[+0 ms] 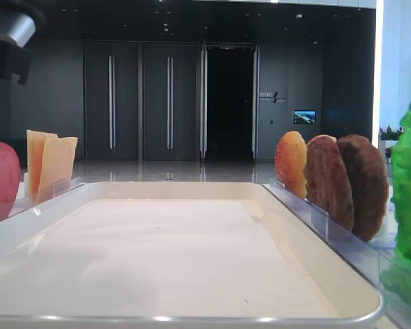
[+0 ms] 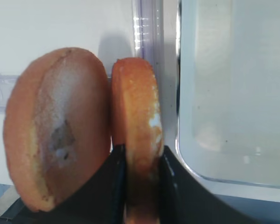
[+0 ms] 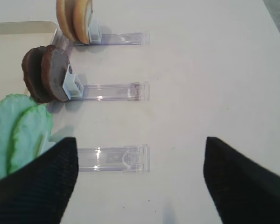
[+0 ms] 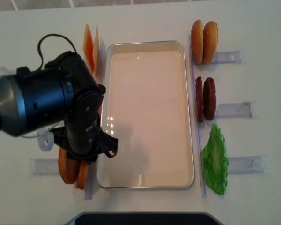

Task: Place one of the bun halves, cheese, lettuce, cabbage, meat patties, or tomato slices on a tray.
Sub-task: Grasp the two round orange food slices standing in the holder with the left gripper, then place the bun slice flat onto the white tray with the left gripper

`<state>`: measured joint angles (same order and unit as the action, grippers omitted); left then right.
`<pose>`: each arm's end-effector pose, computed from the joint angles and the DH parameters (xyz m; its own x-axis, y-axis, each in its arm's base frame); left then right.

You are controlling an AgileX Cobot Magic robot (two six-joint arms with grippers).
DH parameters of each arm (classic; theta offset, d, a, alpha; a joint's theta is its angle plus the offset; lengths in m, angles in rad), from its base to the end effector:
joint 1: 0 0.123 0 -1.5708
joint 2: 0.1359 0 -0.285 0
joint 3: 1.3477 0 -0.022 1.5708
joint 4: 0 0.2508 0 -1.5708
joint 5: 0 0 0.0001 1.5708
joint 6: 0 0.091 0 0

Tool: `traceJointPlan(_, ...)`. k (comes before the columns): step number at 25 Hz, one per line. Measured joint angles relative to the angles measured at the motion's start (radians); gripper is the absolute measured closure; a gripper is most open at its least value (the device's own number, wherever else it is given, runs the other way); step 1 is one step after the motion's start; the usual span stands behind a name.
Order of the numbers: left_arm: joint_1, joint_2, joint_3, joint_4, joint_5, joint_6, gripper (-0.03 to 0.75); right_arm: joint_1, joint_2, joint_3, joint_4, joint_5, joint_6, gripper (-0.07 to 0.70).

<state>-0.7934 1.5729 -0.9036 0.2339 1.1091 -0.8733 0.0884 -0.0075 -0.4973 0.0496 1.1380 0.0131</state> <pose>0.1895 -0.1656 0.1973 -0.9969 0.0446 -0.0647 0.0290 0.9741 0.2242 -0.0095 0.0033 0.2704 -0.5208 -0.0122 -0.8536 -0.1089 0.9927 0.0523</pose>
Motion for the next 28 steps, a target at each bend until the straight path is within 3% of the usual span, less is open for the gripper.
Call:
traceJointPlan(9, 0.000, -0.046, -0.003, -0.007, 0.004, 0.002, 0.578, 0.000, 0.000, 0.000, 0.000, 0.000, 0.000, 0.076)
traceJointPlan(17, 0.000, -0.203, -0.023, -0.019, 0.088, -0.004, 0.580, 0.000, 0.000, 0.000, 0.000, 0.000, 0.000, 0.076)
traceJointPlan(28, 0.000, -0.444, -0.023, 0.047, 0.111, -0.047, 0.580, 0.000, 0.000, 0.000, 0.000, 0.000, 0.000, 0.076)
